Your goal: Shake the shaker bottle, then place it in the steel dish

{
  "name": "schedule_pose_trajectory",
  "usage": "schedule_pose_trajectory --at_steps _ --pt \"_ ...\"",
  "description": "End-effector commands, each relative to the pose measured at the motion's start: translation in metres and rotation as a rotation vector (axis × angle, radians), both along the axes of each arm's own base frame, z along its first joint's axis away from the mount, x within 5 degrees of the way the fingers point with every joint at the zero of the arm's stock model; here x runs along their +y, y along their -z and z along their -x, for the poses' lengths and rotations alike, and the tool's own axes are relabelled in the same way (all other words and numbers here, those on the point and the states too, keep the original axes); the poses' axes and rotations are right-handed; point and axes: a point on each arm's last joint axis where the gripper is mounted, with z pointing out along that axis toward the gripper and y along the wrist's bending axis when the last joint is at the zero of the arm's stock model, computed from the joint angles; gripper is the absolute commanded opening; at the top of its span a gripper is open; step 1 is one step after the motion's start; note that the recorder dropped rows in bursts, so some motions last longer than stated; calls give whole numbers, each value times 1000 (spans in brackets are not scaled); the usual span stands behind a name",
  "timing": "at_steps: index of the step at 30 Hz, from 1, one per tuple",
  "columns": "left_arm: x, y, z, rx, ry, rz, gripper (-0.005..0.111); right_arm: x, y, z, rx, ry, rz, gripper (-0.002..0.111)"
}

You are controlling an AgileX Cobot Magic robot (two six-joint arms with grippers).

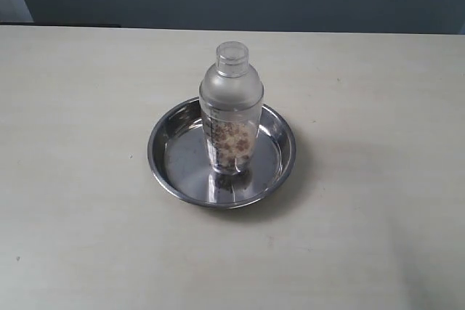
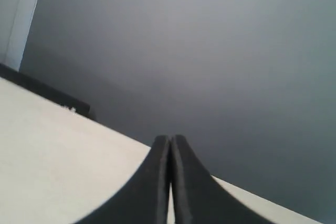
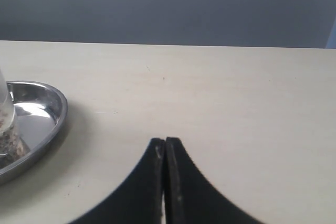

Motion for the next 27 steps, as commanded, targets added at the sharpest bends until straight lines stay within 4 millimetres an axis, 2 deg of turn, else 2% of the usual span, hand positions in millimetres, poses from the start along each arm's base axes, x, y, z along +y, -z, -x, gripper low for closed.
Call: schedule_pose_trajectory --at_steps 1,3,6,8,10,12,16,20,24,27 --pt "9 -7 18 -133 63 -282 0 0 -1 0 -14 -3 2 -1" --pt "10 -5 25 -219 82 -370 0 0 -1 0 -14 -3 2 -1" --pt "-1 6 32 -400 186 -489 0 0 -1 0 -14 -3 2 -1" --pt "-11 17 37 -528 269 -490 0 0 -1 0 -14 -3 2 -1" --pt "-14 32 38 -565 332 -424 0 0 -1 0 -14 -3 2 -1" --pt "-15 51 37 -514 374 -365 0 0 -1 0 -14 -3 2 -1" --pt "-12 84 36 -341 430 -369 0 0 -1 0 -14 -3 2 -1" --pt "-3 104 45 -223 424 -330 0 0 -1 0 -14 -3 2 -1" --pt "12 129 71 -152 352 -349 0 0 -1 0 -14 -3 2 -1" --pt "19 151 86 -124 275 -286 0 0 -1 0 -14 -3 2 -1"
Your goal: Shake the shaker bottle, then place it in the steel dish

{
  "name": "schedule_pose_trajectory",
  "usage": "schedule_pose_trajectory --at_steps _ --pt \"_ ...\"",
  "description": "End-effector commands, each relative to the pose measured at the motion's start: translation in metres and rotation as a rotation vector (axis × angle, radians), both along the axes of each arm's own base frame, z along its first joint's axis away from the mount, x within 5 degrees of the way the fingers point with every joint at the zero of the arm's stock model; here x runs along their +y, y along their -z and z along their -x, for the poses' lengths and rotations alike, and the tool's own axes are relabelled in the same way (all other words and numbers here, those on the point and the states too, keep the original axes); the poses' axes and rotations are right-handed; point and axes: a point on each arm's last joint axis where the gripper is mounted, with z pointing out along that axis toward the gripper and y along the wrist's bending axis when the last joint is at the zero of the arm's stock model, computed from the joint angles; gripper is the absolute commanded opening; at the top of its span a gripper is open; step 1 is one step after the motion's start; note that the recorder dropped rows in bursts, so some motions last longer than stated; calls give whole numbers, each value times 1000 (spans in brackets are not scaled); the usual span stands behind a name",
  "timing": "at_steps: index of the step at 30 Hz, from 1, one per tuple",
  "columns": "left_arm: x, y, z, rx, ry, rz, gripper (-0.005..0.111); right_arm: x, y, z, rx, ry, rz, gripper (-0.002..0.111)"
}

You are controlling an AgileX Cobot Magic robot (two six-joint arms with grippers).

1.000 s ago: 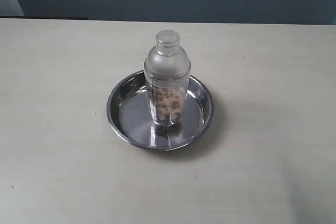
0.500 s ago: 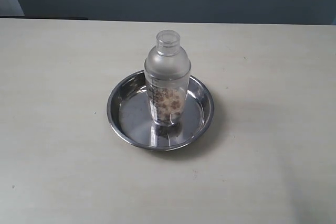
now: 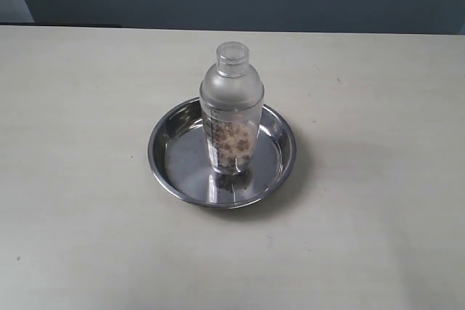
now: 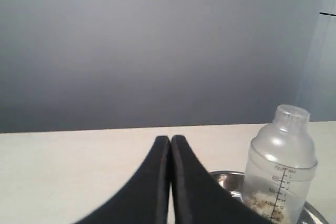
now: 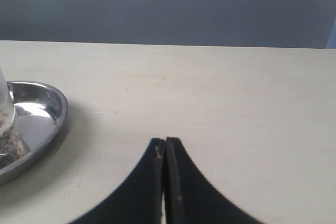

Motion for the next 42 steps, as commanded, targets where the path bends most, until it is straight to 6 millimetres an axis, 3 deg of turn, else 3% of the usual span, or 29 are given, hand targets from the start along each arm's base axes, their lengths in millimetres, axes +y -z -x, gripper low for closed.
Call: schedule_pose_trajectory --at_steps 1,6,42 --pt "6 30 12 96 -73 53 0 0 -1 0 -14 -3 0 -1" --pt "6 44 13 224 -96 44 0 0 -1 0 -14 -3 0 -1" --pt "9 42 12 184 -127 -50 0 0 -1 0 -14 -3 0 -1"
